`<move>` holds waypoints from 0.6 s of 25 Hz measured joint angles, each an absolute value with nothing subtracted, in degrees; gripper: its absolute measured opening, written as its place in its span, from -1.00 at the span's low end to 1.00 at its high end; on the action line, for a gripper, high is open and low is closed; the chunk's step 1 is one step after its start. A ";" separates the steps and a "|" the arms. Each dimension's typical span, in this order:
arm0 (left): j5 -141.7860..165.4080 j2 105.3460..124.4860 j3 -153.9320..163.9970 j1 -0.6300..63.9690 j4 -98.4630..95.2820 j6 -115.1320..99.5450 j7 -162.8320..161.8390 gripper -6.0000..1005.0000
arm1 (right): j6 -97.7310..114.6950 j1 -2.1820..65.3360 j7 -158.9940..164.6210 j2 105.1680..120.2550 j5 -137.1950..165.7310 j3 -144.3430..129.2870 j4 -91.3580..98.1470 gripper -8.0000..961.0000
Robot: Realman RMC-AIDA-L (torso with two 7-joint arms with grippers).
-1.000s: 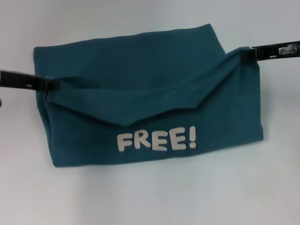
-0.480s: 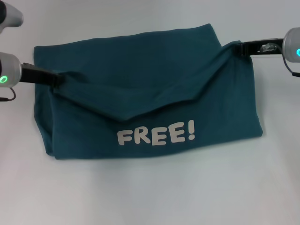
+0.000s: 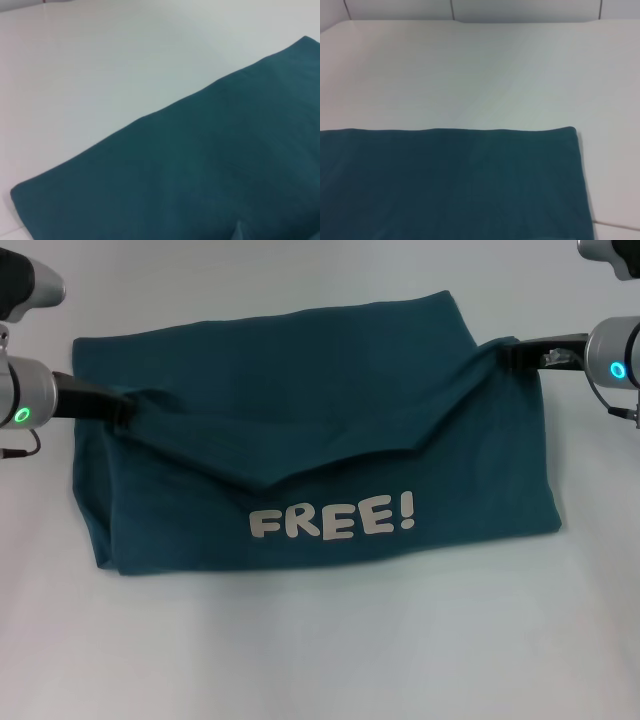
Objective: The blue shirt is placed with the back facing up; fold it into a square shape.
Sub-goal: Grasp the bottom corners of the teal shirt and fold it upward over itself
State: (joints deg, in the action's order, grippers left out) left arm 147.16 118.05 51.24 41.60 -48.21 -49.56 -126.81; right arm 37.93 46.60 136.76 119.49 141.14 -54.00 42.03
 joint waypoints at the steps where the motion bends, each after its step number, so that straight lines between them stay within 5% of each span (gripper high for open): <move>1: 147.19 118.08 51.24 41.57 -47.85 -49.15 -126.69 -0.94 | 37.53 46.62 136.76 119.50 141.13 -54.10 41.71 -0.83; 15: 147.31 118.74 50.84 41.43 -45.47 -44.16 -128.00 -0.86 | 34.85 47.38 136.83 119.81 140.80 -56.82 40.17 -0.81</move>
State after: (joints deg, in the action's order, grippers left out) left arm 147.31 118.74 50.84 41.43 -45.47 -44.16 -128.00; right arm 34.85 47.38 136.83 119.81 140.80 -56.82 40.17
